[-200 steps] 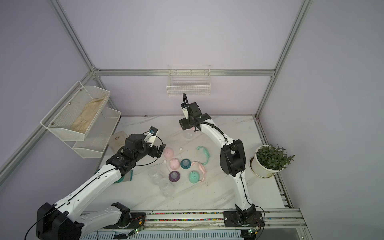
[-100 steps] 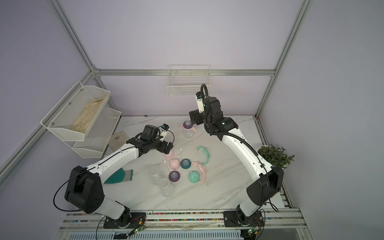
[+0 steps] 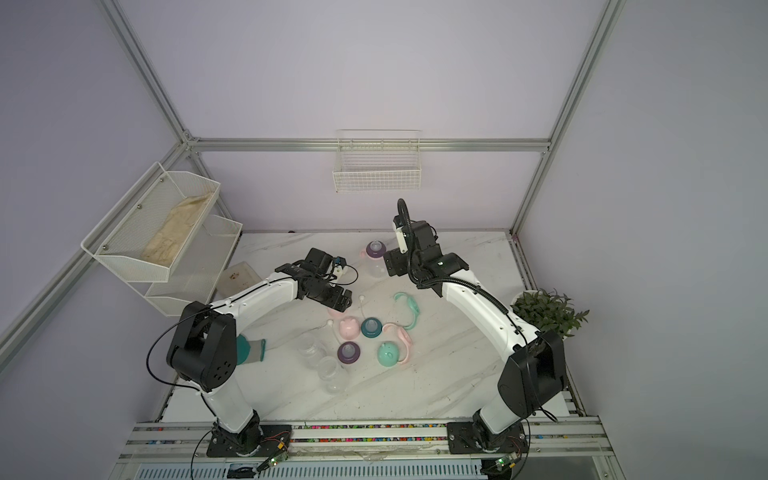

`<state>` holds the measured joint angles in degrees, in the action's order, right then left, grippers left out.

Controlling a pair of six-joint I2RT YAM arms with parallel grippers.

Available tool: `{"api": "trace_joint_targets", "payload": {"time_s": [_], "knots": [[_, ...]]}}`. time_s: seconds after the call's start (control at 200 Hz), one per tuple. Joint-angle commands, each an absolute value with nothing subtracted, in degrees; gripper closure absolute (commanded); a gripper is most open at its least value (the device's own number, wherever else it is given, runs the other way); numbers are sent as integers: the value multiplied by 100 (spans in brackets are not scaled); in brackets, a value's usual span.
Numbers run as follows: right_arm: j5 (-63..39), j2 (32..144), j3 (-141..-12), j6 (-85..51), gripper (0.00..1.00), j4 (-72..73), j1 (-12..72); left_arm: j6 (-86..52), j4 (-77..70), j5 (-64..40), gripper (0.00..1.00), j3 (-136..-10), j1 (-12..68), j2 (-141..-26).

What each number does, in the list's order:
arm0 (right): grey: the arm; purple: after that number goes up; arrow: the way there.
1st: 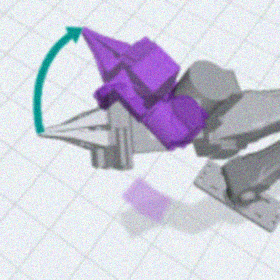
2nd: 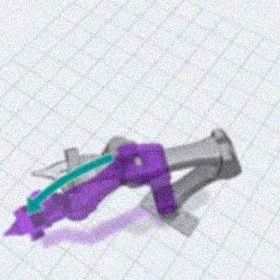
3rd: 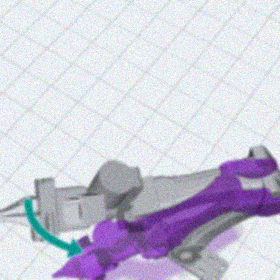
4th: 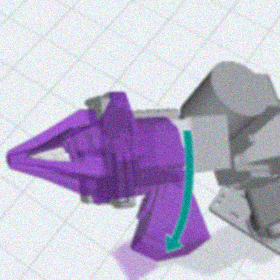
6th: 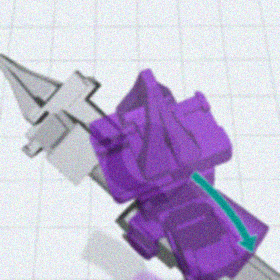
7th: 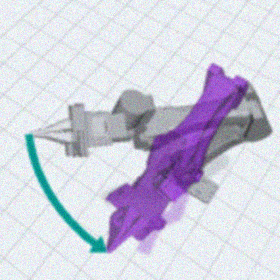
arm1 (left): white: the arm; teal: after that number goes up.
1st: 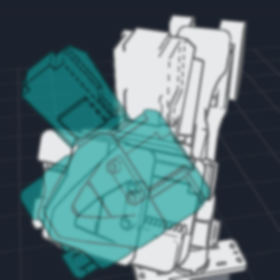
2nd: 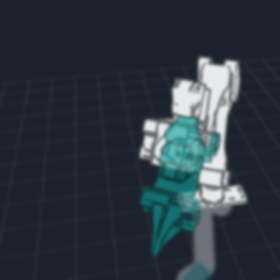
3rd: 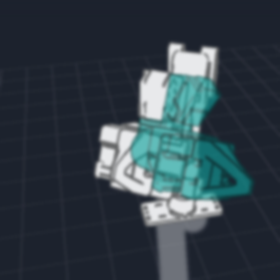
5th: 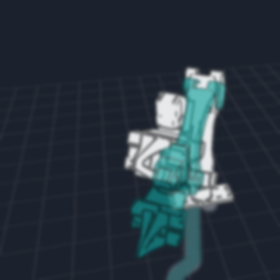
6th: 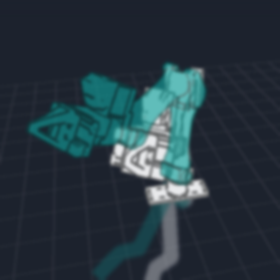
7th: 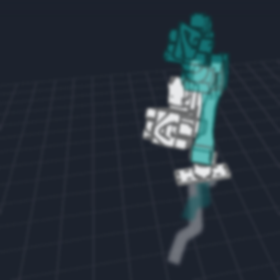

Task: Assemble the baby bottles
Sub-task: Pick up the lid from the center of the board.

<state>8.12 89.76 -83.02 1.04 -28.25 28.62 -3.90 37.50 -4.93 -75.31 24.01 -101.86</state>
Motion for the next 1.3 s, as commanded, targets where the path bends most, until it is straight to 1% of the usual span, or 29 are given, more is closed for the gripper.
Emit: {"api": "trace_joint_targets", "payload": {"time_s": [0.0, 0.2, 0.345, 0.555, 0.685, 0.765, 0.88, 1.075, 1.18, 1.295], "knots": [[844, 8765, -8253, 19, 9, -2548, 2882, -545, 3745, -312, 3, -7656, 2364, -10239], [761, 8831, -8244, -3, 9, -2461, 2883, -431, 3516, -88, 3, -7658, 2364, -10447], [786, 8842, -8262, 0, 9, -2469, 2883, -433, 3524, -53, 6, -7743, 2364, -10693], [835, 8886, -8271, 35, 8, -2485, 2883, -430, 3470, 54, 6, -7733, 2364, -10912], [835, 8934, -8306, 51, 8, -2487, 2883, -421, 3387, 113, 9, -7792, 2364, -11043], [835, 8965, -8330, 55, 8, -2487, 2883, -397, 3342, 106, 14, -7828, 2364, -11082], [844, 9005, -8332, 62, 8, -2479, 2882, -347, 3313, 92, 24, -7883, 2360, -11127], [844, 9067, -8330, 79, 8, -2487, 2883, -307, 3288, 200, 31, -7887, 2363, -11101], [860, 9088, -8307, 83, 8, -2492, 2881, -283, 3278, 215, 43, -7914, 2364, -11009], [895, 9065, -8227, 79, 8, -2514, 2875, -264, 3287, 276, 44, -7993, 2363, -10872]]}}
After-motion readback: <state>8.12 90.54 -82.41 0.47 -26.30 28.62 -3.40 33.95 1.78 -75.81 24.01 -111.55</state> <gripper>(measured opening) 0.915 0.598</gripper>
